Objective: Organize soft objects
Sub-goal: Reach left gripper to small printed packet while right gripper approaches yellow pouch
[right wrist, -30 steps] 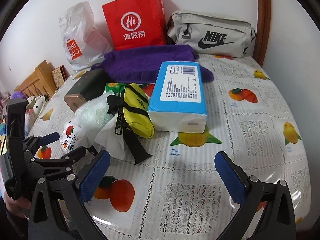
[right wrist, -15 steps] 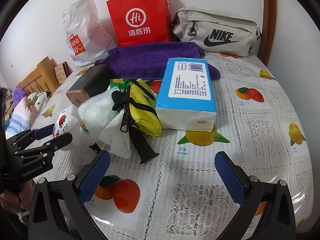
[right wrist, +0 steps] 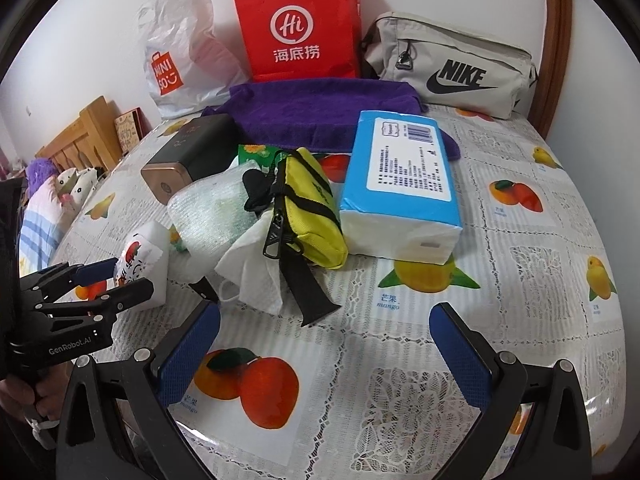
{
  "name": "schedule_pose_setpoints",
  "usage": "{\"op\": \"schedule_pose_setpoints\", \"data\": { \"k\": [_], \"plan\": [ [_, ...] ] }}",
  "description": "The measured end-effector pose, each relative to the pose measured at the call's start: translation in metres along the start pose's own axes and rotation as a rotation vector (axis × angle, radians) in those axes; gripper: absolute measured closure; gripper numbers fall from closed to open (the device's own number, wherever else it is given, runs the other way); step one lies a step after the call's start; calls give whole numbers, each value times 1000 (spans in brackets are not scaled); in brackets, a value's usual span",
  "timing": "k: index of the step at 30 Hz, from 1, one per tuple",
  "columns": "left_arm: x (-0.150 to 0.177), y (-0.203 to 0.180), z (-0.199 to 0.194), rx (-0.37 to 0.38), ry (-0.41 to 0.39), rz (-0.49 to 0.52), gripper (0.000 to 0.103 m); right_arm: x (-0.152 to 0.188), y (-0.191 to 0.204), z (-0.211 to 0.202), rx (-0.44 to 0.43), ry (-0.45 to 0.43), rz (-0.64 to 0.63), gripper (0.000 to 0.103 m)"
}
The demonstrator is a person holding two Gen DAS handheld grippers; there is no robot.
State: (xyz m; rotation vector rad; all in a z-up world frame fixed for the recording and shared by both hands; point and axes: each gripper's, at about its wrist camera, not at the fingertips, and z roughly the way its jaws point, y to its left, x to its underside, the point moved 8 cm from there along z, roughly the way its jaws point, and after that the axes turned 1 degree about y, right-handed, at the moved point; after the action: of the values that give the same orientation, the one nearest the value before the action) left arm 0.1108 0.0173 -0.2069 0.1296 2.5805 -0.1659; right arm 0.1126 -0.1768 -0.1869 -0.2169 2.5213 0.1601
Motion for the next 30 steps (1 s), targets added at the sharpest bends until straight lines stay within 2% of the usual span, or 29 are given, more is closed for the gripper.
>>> {"op": "schedule_pose_setpoints", "data": {
  "k": [3, 6, 12, 15, 20, 25, 30],
  "plan": [
    [-1, 2, -2, -21, -23, 2, 32, 0, 2, 1, 1, 2, -8, 0],
    [-4, 1, -9, 9, -59, -3, 33, 1, 3, 1, 2, 4, -12, 0],
    [-9, -3, -15, 6, -82, 26, 46, 2, 2, 6, -3, 15, -5, 0],
    [-7, -3, -10, -18, -73, 34, 46, 4, 2, 6, -4, 17, -10, 0],
    [-9, -7, -7, -10, -68, 37, 42, 5, -1, 8, -5, 22, -3, 0],
    [-8, -11, 0, -49, -73, 61, 42, 6, -3, 10, -6, 27, 0, 0],
    [-10, -10, -7, -33, -87, 62, 54, 8, -7, 12, -10, 31, 14, 0]
  ]
}}
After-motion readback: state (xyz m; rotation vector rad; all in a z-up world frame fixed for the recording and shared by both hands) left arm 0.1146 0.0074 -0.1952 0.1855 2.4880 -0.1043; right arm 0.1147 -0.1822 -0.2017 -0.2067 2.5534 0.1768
